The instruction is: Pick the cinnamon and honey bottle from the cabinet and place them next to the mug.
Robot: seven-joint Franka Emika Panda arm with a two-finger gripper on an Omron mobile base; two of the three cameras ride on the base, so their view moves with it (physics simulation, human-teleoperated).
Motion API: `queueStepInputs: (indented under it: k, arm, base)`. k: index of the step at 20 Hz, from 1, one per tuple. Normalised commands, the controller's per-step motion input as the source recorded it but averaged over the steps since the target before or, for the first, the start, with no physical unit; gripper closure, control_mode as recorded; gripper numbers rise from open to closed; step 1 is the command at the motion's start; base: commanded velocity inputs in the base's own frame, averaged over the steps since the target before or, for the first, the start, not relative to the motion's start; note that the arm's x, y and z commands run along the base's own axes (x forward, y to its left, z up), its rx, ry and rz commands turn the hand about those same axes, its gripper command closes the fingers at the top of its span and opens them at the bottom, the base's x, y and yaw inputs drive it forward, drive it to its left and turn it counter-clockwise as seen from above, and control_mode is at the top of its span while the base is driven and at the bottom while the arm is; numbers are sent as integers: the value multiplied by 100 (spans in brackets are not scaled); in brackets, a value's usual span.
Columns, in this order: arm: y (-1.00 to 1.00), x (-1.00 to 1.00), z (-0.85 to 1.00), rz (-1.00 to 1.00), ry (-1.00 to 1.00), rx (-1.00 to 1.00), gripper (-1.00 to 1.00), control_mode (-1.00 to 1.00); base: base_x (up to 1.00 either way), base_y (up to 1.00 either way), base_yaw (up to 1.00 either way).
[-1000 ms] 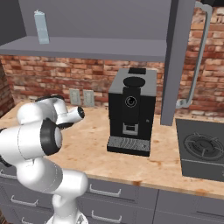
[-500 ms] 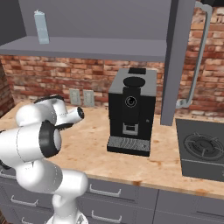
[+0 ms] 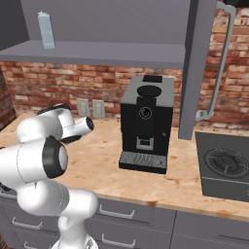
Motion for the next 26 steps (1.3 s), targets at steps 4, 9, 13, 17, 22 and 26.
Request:
queueStepInputs:
  k: [4, 9, 13, 17, 22, 26]
  arm:
    - [0, 0, 44, 0, -1, 0, -100, -100]
    - [-3, -9, 61, -1, 2, 1, -100, -100]
    - [-43, -69, 72, -13, 3, 6, -100, -100]
    - [-64, -96, 73, -23, 1, 8, -100, -100]
    - [-60, -90, 78, -27, 5, 1, -100, -100]
    - [-56, -72, 86, -27, 14, 0, -100, -100]
  base:
    - [0, 0, 0]
    - [0, 0, 0]
    - [0, 0, 0]
    - [0, 0, 0]
    - [0, 0, 0]
    - [0, 0, 0]
